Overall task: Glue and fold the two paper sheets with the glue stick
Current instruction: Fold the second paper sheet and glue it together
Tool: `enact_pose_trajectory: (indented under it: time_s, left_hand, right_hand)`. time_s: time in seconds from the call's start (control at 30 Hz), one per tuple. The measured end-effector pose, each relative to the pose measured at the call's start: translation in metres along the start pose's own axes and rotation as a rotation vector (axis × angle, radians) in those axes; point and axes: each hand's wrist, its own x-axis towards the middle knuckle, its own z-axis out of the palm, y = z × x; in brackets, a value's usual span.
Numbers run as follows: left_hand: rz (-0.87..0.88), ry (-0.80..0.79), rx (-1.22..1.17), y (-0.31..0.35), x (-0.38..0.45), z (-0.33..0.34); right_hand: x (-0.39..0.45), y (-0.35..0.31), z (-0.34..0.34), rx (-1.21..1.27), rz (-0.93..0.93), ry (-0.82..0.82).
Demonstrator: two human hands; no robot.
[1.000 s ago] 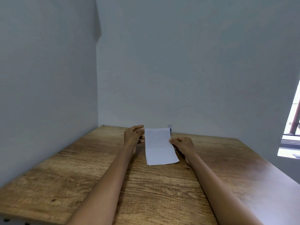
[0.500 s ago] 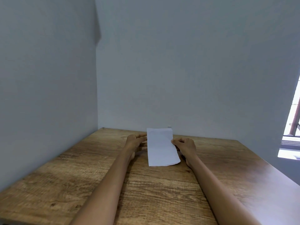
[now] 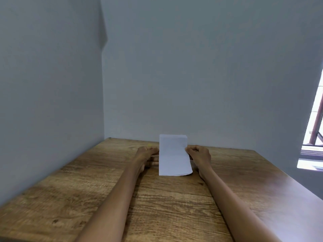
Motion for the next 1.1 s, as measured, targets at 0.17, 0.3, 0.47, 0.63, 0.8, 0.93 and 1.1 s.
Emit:
enact_pose_trajectory:
  time_s: [0.17,0.3,0.47,0.63,0.8,0.93,1.1]
  left_hand:
    - [0.004,-0.009,-0.034,0.002,-0.002,0.002]
    - [0.019,-0.047,0.009,0.001,-0.004,0.000]
    - [0.016,-0.041,0.013,0.002,-0.006,0.001]
    - [0.031,-0.011,0.028,0.004,-0.009,0.001]
    - [0.052,-0.003,0.044,0.005,-0.012,0.001]
    - [0.059,-0.011,0.050,0.005,-0.013,0.001]
    - [0.054,-0.010,0.068,0.005,-0.012,0.000]
  right_hand:
    - [0.001,0.001,0.000,-0.002,0.003,0.005]
    - [0.003,0.003,0.001,-0.021,0.001,0.003]
    - [0.004,0.003,0.002,-0.036,-0.011,-0.006]
    - [0.007,0.005,0.002,0.039,0.017,-0.016]
    - [0.007,0.006,0.002,0.134,0.036,-0.079]
    - [0.004,0.005,0.001,0.201,0.040,-0.170]
    - [0.004,0.006,-0.001,0.164,0.032,-0.178]
